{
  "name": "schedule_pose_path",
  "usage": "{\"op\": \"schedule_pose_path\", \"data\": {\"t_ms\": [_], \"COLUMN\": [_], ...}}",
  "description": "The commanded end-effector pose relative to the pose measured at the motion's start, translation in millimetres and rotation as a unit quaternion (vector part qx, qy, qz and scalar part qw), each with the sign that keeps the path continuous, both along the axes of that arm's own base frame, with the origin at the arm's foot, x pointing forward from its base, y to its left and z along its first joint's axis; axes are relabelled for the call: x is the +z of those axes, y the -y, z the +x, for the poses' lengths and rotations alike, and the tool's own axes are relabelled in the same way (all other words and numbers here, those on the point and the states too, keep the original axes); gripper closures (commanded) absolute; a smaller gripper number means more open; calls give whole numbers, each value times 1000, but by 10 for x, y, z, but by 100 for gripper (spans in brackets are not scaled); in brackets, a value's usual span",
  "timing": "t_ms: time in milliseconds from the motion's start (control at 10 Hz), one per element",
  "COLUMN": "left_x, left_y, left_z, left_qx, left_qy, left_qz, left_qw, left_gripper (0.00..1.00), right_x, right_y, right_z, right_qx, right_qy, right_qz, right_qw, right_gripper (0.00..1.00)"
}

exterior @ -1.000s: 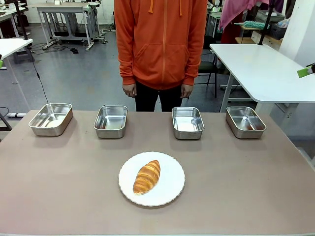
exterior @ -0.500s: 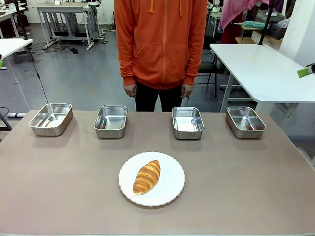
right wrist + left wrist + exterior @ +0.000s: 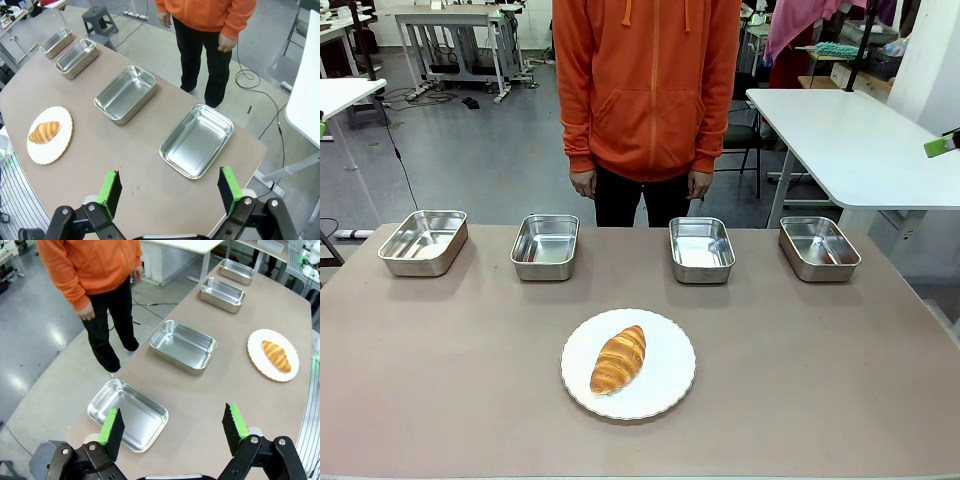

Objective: Place the bread in the container.
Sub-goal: Place the Butter Roll into the Airtight Container indicated by the human.

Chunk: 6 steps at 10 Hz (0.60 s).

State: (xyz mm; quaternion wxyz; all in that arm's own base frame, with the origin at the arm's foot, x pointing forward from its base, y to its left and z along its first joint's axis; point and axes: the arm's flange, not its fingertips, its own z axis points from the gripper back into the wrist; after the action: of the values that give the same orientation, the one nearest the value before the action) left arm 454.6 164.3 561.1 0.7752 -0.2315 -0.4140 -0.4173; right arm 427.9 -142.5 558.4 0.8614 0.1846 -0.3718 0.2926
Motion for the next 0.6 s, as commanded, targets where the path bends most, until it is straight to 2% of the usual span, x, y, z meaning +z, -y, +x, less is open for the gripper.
{"op": "schedule_pose_path", "data": {"t_ms": [0,500], "left_x": [13,13], "left_y": [8,8], "left_z": [-6,-6], "left_qx": [-2,-2], "left_qy": [1,1], "left_qz": [3,3], "left_qw": [1000,1000], "left_gripper": [0,0], "right_x": [4,4], "right_y": [-5,-5], "right_z": [9,9], "right_qx": [3,3], "right_qy": [5,5], "right_qz": [7,7], "right_qw": [1000,1000], "right_gripper": [0,0]}}
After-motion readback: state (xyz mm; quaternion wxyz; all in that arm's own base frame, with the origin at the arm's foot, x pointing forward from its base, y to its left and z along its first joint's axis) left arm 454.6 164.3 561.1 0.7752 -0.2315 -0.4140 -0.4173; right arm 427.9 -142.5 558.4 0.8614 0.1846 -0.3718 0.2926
